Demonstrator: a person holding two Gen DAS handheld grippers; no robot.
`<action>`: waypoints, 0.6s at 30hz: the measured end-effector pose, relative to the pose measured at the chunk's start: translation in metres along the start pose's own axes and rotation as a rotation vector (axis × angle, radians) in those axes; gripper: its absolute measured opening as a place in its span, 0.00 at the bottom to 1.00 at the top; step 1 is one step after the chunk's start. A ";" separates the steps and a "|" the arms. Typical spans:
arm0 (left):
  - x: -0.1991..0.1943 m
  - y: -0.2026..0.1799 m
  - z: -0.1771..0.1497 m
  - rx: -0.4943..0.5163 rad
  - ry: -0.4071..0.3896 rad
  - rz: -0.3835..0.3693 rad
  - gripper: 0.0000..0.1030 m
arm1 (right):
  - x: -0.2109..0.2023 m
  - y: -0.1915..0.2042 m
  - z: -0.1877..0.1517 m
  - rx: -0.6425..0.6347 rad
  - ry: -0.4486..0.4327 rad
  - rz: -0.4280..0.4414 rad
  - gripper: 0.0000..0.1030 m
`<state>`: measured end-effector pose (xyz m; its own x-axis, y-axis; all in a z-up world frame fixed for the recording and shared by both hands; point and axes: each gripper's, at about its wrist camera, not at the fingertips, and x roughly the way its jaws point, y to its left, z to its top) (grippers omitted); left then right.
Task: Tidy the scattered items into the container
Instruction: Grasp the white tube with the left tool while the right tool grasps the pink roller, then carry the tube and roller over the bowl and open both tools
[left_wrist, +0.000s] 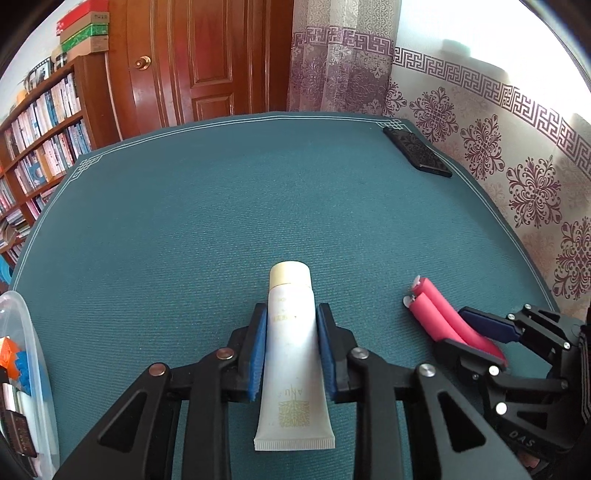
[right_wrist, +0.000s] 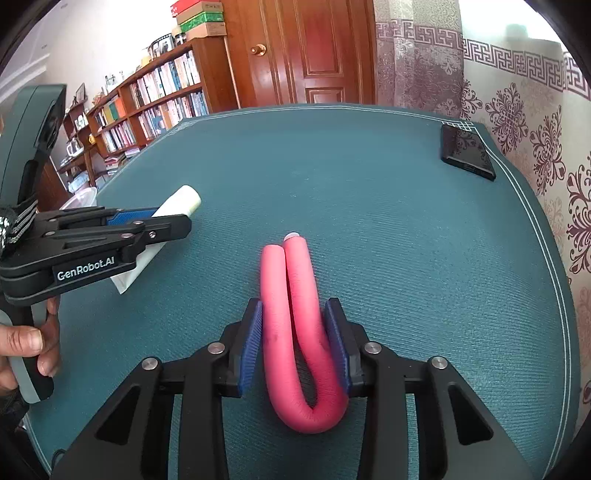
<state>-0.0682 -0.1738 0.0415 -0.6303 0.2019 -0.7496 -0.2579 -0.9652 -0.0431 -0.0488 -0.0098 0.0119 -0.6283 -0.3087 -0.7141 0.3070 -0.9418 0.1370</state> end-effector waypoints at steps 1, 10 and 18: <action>-0.003 0.001 -0.001 -0.001 -0.005 0.001 0.29 | -0.002 -0.001 0.000 0.013 -0.007 0.001 0.36; -0.031 0.018 -0.010 -0.014 -0.053 0.039 0.29 | -0.006 -0.013 0.003 0.088 -0.035 0.012 0.36; -0.052 0.035 -0.018 -0.016 -0.095 0.081 0.29 | -0.009 0.000 -0.001 0.105 -0.037 -0.004 0.36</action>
<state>-0.0309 -0.2208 0.0669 -0.7155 0.1377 -0.6849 -0.1926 -0.9813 0.0039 -0.0421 -0.0072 0.0174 -0.6560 -0.3076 -0.6893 0.2292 -0.9513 0.2063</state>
